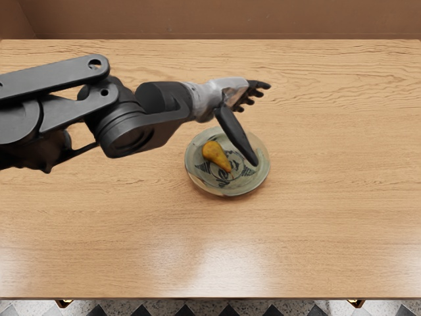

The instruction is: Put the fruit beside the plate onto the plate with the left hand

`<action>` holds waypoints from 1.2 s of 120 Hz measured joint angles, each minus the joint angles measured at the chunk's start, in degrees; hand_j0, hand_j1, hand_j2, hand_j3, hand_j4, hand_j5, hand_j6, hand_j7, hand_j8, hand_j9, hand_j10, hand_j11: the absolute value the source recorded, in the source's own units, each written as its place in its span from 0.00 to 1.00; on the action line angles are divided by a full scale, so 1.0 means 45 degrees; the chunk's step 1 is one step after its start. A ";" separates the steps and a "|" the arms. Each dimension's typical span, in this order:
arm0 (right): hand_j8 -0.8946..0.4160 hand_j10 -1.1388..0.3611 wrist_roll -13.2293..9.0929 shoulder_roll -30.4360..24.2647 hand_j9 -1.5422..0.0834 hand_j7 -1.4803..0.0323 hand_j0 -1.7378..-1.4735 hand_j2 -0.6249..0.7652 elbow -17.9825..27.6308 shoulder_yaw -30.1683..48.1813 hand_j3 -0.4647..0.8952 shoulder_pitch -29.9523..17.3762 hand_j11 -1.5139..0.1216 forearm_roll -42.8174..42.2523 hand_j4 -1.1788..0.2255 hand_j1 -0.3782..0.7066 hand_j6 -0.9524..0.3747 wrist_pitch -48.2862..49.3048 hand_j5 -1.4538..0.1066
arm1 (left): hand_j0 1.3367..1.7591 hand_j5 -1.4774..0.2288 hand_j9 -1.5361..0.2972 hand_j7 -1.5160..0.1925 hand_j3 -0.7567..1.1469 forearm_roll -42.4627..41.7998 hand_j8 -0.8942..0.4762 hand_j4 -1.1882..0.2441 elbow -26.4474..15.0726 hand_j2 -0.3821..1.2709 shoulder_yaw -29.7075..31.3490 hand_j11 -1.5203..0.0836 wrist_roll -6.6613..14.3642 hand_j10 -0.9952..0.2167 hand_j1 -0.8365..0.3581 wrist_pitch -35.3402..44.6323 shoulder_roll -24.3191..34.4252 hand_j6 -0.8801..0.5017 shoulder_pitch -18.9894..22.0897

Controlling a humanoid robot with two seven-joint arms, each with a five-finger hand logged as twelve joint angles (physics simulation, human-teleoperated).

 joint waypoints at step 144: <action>0.68 0.76 0.0000 0.0000 0.95 0.98 0.30 0.45 0.0013 -0.0055 0.34 0.0000 0.93 -0.0008 0.84 0.03 0.72 0.0014 0.93 | 0.76 0.85 0.83 0.88 0.40 -1.2204 0.64 0.82 -0.1557 0.23 -0.3635 0.93 0.0000 0.81 0.98 -0.9154 1.1298 0.63 0.6219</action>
